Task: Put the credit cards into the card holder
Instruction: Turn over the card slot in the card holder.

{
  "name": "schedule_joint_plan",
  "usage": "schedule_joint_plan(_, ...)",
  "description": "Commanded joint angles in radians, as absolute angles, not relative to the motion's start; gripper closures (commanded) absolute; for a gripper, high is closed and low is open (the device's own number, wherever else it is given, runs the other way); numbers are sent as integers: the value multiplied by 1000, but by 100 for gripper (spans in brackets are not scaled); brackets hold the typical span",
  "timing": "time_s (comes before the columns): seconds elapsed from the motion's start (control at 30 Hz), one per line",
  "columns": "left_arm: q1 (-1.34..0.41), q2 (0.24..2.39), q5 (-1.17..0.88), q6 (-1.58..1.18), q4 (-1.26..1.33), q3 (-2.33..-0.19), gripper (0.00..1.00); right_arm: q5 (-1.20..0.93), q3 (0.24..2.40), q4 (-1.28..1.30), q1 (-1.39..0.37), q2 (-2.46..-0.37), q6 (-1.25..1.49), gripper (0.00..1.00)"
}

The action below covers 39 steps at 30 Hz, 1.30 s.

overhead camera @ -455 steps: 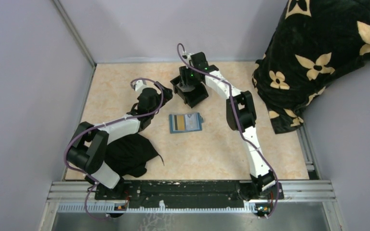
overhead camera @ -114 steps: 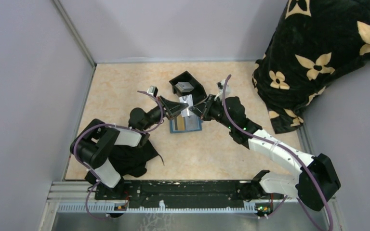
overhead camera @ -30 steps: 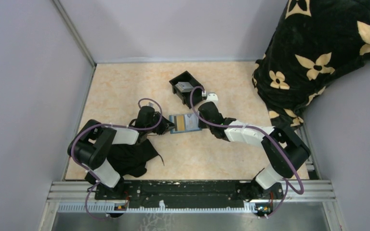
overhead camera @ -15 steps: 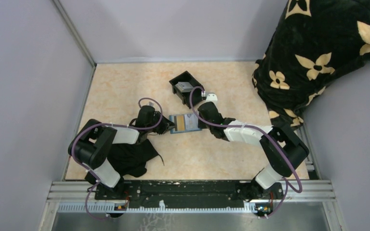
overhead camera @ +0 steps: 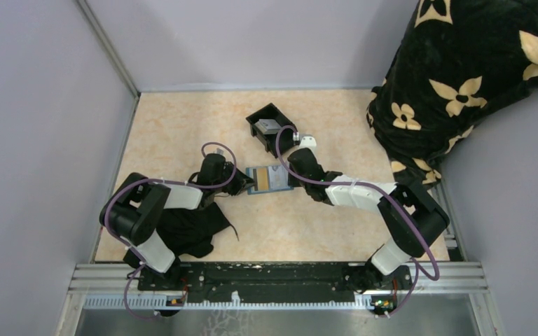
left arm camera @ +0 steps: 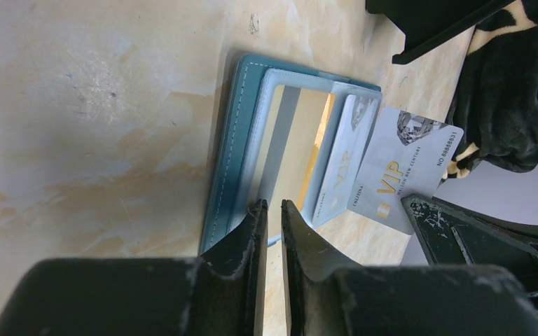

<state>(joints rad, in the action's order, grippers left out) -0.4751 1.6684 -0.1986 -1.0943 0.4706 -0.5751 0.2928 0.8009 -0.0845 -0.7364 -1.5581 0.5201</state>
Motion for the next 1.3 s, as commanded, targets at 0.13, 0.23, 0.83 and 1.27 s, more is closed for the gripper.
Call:
schedule_joint_plan(0.13, -474, 1689, -199, -1073, 462, -595, 82, 309, 810, -142, -726, -1545, 534, 100)
schedule_joint_plan(0.23, -473, 1689, -199, -1073, 460, -595, 82, 291, 803, -152, -719, -1547, 546, 100)
schedule_joint_plan(0.83, -474, 1692, -200, -1071, 455, -600, 82, 237, 787, -176, -688, -1548, 577, 100)
schedule_joint_plan(1.27, -476, 1705, -202, -1072, 451, -611, 82, 296, 795, -149, -689, -1544, 535, 100)
